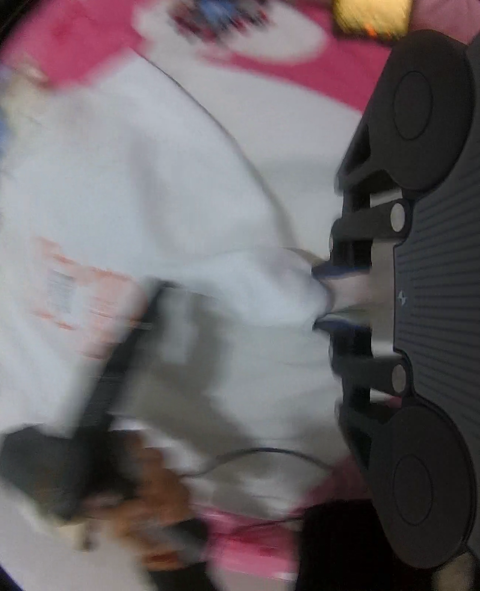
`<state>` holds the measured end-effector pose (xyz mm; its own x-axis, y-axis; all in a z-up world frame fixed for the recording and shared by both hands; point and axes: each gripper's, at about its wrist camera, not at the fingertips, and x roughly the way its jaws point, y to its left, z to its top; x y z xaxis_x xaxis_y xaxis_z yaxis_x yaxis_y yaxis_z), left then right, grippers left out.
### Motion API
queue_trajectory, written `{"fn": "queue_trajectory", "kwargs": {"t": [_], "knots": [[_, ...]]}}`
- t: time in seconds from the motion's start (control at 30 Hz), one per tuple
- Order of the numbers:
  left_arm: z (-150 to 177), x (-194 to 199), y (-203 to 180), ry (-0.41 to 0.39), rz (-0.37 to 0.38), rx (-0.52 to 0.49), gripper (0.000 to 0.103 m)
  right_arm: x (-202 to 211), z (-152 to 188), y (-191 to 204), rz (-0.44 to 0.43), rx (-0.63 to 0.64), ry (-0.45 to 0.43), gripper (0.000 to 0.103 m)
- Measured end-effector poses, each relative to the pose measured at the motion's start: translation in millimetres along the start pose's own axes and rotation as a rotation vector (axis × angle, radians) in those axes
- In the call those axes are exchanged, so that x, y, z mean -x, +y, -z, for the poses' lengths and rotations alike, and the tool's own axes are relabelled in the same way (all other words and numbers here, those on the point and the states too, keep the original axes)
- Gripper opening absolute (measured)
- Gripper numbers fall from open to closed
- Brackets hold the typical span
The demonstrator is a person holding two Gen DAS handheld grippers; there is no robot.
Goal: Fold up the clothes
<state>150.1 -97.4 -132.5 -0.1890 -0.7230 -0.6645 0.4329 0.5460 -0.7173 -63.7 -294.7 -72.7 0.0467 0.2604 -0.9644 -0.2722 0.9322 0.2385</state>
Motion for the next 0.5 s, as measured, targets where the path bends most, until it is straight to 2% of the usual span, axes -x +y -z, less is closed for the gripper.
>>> {"fn": "queue_trajectory", "kwargs": {"t": [0.07, 0.17, 0.23, 0.33, 0.4, 0.5], "knots": [[2, 1, 1, 0.008, -0.003, -0.003, 0.043, -17, 8, 2, -0.019, 0.031, 0.103, 0.046], [4, -2, 0, 0.019, 0.002, -0.004, 0.043, -7, 14, -4, -0.024, 0.041, 0.074, 0.049], [4, -5, -2, 0.030, 0.008, -0.007, 0.043, 9, 10, -28, -0.056, -0.071, -0.021, 0.054], [4, -10, -3, 0.043, 0.013, -0.011, 0.043, 18, 6, -75, -0.099, -0.309, -0.161, 0.054], [6, -12, -4, 0.051, 0.018, -0.012, 0.043, 13, 11, -102, -0.156, -0.474, -0.214, 0.053], [13, -9, -4, 0.071, 0.034, -0.018, 0.043, 1, 25, -118, -0.257, -0.594, -0.243, 0.051]]}}
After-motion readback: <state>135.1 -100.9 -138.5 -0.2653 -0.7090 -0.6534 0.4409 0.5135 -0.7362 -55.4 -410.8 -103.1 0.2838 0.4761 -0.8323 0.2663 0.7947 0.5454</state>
